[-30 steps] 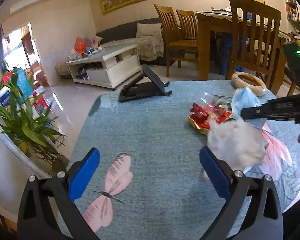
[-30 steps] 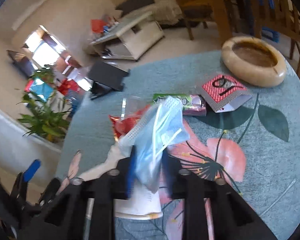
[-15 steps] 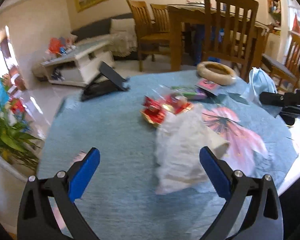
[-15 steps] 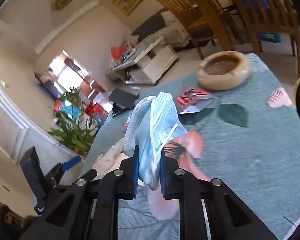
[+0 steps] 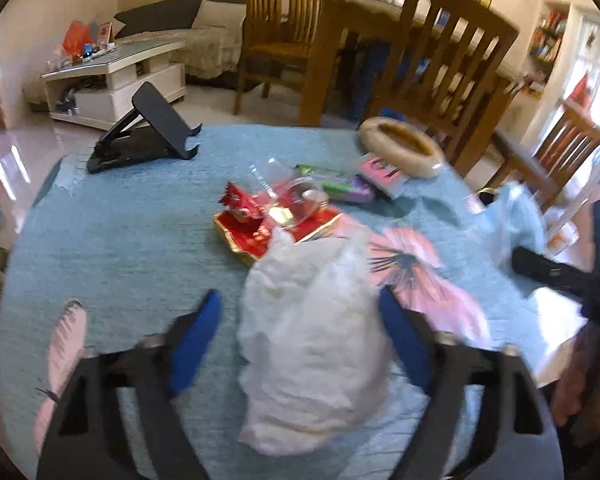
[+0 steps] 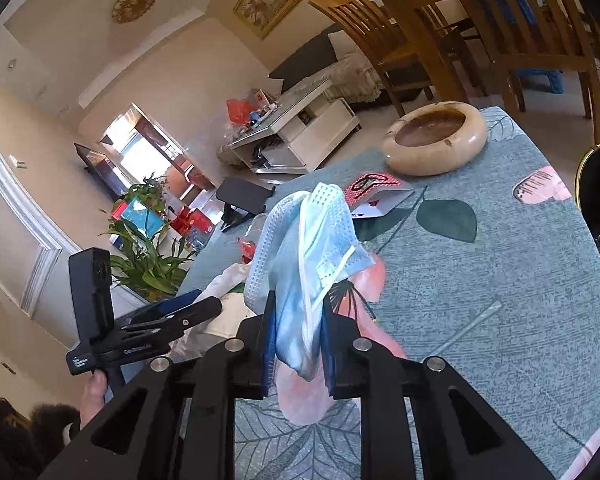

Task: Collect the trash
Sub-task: 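Grasp the white plastic bag with the left tool while the right tool holds the mask, then drop the mask into the black bin with the right tool while the left tool carries the bag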

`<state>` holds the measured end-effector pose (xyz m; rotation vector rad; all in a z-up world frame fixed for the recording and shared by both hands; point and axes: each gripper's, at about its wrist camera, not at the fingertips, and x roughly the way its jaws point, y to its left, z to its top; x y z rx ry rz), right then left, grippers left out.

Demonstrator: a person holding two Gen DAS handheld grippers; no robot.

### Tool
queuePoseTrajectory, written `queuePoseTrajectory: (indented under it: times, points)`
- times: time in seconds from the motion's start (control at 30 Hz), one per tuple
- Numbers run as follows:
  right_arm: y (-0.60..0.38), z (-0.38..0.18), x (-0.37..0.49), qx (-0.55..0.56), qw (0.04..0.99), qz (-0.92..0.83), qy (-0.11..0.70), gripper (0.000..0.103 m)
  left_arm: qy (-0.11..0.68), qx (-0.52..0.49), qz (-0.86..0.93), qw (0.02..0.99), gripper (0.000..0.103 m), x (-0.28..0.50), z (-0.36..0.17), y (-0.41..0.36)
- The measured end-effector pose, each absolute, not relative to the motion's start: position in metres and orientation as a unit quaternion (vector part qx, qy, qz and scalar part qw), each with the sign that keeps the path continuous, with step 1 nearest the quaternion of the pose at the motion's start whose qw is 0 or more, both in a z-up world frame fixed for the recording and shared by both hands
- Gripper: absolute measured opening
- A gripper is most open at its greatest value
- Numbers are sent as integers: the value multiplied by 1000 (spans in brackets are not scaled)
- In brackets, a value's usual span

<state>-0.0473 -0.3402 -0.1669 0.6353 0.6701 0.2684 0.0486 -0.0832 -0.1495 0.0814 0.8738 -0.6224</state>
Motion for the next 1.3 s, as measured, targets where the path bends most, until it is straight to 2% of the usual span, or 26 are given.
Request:
queuePoseTrajectory:
  times: [0.07,0.1,0.2,0.37,0.5,0.77,1.03,1.23,1.27,1.3]
  points:
    - [-346,-170,-49,315,885,127,319,21,406,58,-290,865,7,42,-146,-84]
    - [-348,-171,-49,320,884,125,317,22,410,57,-294,861,6,41,-145,-83]
    - [-351,-170,-53,321,886,121,311,22,417,19,-300,858,7,43,-143,-71]
    - [-347,-163,-57,300,897,115,305,22,363,31,-280,888,7,29,-111,-57]
    - [-350,-161,-60,298,899,110,301,22,332,75,-280,898,7,14,-93,-74]
    - [-346,-147,-76,257,913,82,304,22,308,153,-284,895,9,-15,-98,-119]
    - [-426,-106,-112,186,935,-60,297,22,272,202,-313,887,9,-16,-88,-205]
    - [-519,-116,-133,178,918,-179,305,22,261,216,-365,867,9,-36,-92,-284]
    - [-527,-123,-133,176,914,-191,311,24,261,220,-371,863,9,-40,-94,-295]
    - [-536,-134,-130,176,908,-203,323,30,260,228,-379,859,9,-44,-97,-310]
